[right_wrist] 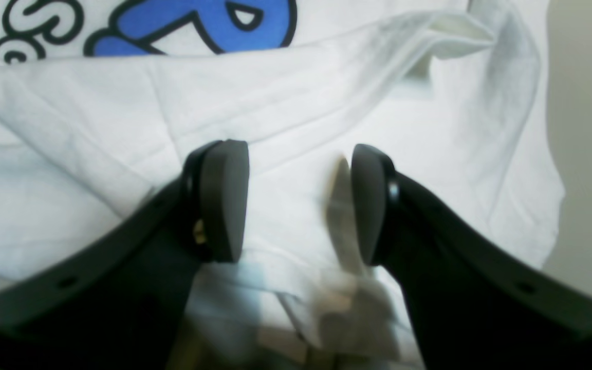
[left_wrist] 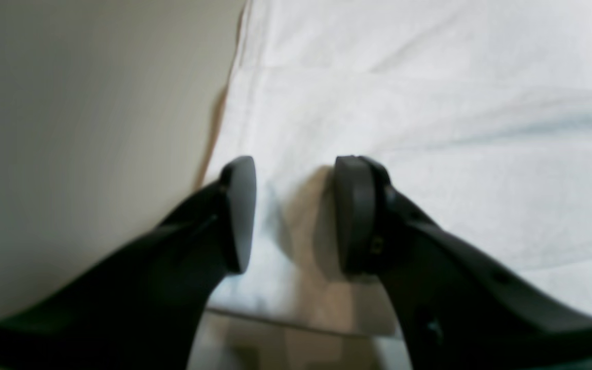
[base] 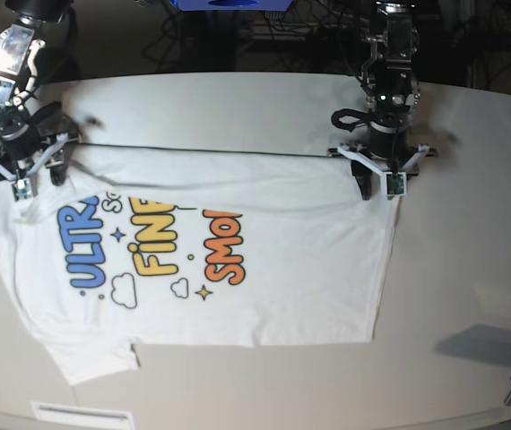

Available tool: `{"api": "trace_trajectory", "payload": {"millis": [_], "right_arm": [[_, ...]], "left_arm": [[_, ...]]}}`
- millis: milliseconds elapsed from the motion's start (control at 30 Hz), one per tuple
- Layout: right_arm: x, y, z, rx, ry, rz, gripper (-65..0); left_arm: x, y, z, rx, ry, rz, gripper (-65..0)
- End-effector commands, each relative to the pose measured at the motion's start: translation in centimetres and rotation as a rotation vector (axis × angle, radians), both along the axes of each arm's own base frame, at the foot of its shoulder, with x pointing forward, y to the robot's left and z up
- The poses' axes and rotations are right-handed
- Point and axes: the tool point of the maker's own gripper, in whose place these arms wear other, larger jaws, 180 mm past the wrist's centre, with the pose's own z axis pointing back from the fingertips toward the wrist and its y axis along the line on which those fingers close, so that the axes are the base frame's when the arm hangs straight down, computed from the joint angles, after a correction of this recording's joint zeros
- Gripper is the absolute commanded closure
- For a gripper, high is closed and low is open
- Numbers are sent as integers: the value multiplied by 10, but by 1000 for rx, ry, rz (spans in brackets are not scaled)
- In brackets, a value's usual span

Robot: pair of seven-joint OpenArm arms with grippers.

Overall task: Fold the T-shirt properly
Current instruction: 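Press and smooth the collar edge with both grippers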

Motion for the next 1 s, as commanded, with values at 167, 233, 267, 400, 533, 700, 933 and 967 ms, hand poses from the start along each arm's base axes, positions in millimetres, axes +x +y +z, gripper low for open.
{"api": "trace_trajectory", "payload": {"millis": [167, 233, 267, 400, 533, 700, 933, 967], "right_arm": [[-29, -9, -8, -73, 98, 10, -310], [-31, -8, -5, -79, 96, 14, -310], [-33, -6, -4, -79, 94, 15, -310], [-36, 3, 3, -78, 76, 19, -310], [-28, 8, 12, -76, 41, 19, -310], [-13, 10, 47, -122, -53, 38, -310], [-25, 10, 70, -192, -37, 43, -310], [-31, 10, 65, -193, -8, 44, -310]], "left_arm": [[-24, 6, 2, 35, 41, -12, -254], [-30, 8, 3, 45, 48, -17, -254], [-32, 10, 3, 52, 51, -20, -254], [-31, 13, 6, 66, 47, -27, -254], [-23, 12, 20, 71, 7, -31, -254], [-10, 4, 57, 71, -87, -47, -254], [-8, -5, 89, 65, -102, -51, -254], [-9, -5, 88, 65, -101, -51, -254]]}}
